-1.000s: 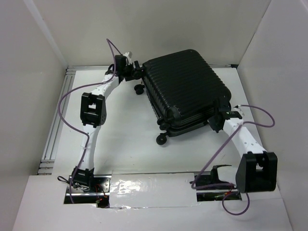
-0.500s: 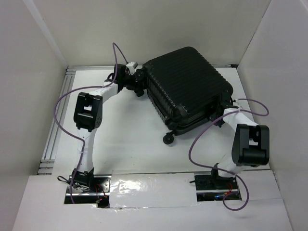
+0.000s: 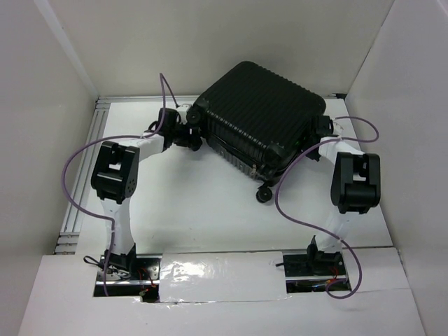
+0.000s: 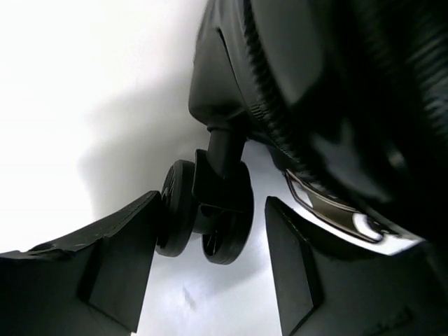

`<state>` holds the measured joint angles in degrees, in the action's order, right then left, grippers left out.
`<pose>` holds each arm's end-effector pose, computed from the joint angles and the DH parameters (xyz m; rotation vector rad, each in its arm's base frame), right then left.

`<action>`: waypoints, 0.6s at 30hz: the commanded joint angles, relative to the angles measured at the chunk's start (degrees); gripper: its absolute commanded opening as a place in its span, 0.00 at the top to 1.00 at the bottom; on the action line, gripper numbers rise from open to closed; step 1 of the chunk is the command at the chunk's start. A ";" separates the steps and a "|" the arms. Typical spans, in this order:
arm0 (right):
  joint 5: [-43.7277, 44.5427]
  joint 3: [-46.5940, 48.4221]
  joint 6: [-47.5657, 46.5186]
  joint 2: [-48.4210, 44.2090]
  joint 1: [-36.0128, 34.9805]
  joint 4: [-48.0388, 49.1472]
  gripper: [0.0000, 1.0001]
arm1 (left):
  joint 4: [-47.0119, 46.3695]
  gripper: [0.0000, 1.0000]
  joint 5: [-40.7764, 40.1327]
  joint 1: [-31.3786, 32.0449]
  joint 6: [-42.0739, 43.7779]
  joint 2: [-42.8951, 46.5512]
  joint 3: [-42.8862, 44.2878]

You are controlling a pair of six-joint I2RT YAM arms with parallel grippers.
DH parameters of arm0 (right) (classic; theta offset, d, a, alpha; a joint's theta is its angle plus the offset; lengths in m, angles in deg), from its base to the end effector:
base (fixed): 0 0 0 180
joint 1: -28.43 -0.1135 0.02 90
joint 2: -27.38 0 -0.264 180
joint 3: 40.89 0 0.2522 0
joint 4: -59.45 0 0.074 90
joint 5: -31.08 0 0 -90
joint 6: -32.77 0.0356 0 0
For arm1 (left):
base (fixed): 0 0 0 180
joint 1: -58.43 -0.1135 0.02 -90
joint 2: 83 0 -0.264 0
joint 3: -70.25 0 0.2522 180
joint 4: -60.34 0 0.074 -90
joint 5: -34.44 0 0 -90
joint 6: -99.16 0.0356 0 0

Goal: Pack the luggage

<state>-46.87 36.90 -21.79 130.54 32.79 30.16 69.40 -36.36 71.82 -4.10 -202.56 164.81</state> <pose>0.3693 -0.0356 0.1737 0.9275 2.3160 -0.0407 0.4525 -0.1198 0.1763 0.1989 2.1865 -0.6275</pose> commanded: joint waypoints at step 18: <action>-19.34 28.16 -9.16 19.79 -11.66 7.54 1.00 | 9.63 0.33 9.89 4.63 1.03 27.00 -24.19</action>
<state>-54.58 60.16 -31.34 148.65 29.14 35.42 81.44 -34.44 71.88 -10.50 -181.17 140.48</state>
